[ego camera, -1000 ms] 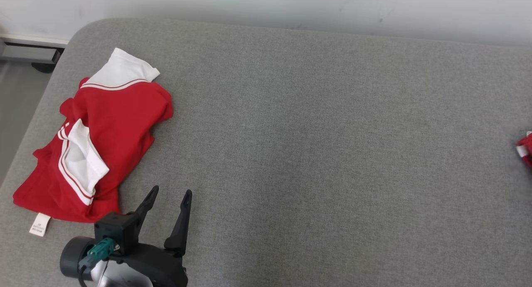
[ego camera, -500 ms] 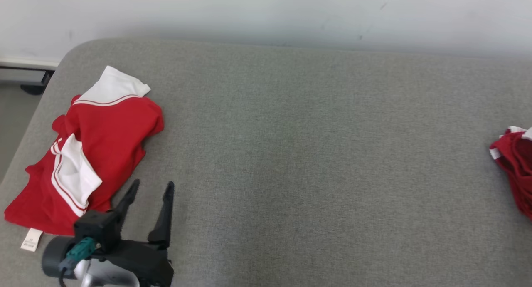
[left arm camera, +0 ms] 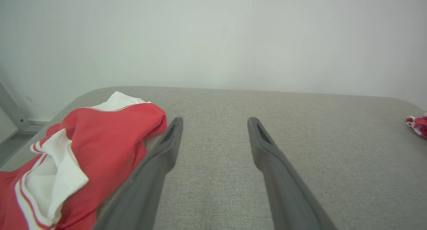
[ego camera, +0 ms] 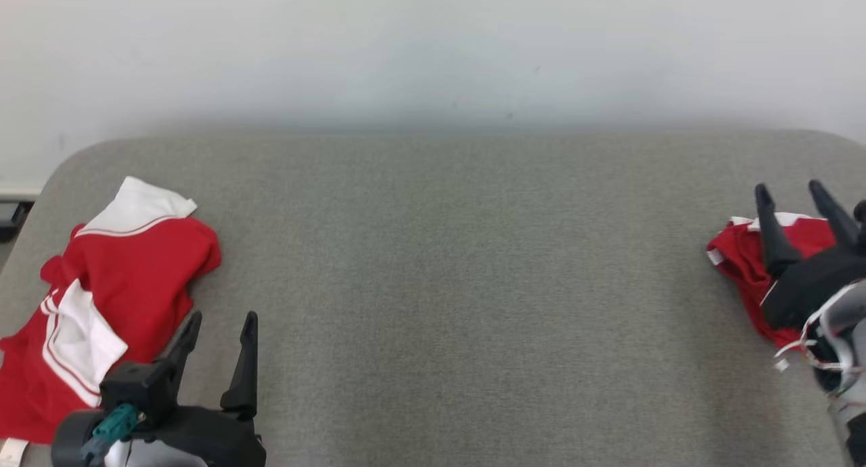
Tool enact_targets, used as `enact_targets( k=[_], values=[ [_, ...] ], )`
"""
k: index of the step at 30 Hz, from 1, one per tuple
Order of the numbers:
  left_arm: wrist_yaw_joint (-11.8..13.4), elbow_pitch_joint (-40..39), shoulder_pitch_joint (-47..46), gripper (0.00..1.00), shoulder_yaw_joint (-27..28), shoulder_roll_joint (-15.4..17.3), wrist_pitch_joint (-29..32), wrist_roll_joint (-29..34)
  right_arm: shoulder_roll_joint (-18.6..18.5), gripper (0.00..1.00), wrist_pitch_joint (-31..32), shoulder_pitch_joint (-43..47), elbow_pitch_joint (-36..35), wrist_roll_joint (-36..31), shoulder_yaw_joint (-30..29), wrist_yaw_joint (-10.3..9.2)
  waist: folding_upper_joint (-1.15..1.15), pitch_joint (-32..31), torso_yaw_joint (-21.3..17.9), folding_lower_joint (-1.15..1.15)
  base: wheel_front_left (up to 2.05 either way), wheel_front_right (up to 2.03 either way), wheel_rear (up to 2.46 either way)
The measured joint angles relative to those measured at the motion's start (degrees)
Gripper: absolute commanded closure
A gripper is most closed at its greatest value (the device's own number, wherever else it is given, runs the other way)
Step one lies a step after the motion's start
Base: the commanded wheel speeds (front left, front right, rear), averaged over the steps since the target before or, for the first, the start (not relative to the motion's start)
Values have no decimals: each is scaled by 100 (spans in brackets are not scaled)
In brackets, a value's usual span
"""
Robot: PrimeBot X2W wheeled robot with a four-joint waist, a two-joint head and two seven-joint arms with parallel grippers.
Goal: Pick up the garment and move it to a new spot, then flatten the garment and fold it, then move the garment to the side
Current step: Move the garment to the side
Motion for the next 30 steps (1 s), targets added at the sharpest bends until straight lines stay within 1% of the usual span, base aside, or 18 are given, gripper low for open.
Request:
enact_targets(
  k=[6, 10, 14, 16, 19, 21, 24, 30],
  values=[
    [33, 35, 158, 0, 143, 10, -68, -13, 468, 0, -487, 943, -834, 124, 137, 9, 0, -309, -285, 0, 0, 0, 0],
    [49, 29, 221, 0, 227, 23, -70, -36, 721, 0, -704, 1512, -1334, 224, 121, 5, 0, -488, -446, -1, 0, 0, 0],
    [51, 51, 398, 0, 232, 23, -68, -48, 921, 0, -801, 1882, -1688, 235, 144, -52, 0, -614, -595, -1, 0, 0, 0],
    [52, 44, 393, 0, 214, 14, -67, -48, 976, 0, -827, 2055, -1855, 235, 143, -112, 0, -658, -655, 0, 0, 0, 0],
    [53, 48, 396, 0, 214, 3, -67, -48, 1049, 0, -853, 2258, -1994, 238, 156, -158, 0, -700, -714, 0, 0, 0, 0],
    [57, 54, 401, 0, 226, 2, -67, -49, 1110, 0, -856, 2347, -2048, 237, 167, -230, 0, -706, -727, -1, 0, 0, 0],
    [77, 54, 498, 0, 299, -1, -67, -56, 1180, 0, -865, 2427, -2131, 238, 176, -267, 0, -703, -730, 1, 0, 0, 0],
    [99, 116, 639, 0, 382, 11, -33, -115, 1202, 0, -839, 2640, -2173, 293, 116, -389, 0, -720, -703, 0, 0, 0, 0]
  ],
)
